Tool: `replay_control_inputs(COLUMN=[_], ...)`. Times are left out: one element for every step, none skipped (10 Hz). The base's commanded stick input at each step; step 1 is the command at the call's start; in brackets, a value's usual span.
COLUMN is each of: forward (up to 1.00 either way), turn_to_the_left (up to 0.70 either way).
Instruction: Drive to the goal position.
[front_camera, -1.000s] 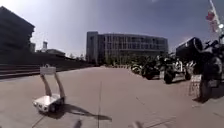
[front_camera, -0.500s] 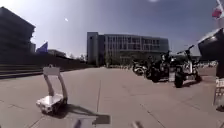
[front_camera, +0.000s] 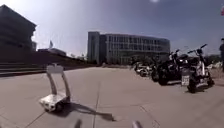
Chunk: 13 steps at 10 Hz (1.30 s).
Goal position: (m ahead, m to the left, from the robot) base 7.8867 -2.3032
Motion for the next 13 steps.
replay_control_inputs(forward=[1.0,1.0,1.0,1.0,1.0,1.0,1.0,1.0,1.0,1.0,1.0,1.0,1.0], turn_to_the_left=[0.0,0.0,0.0,0.0,0.0,0.0,0.0,0.0,0.0,0.0,0.0,0.0,0.0])
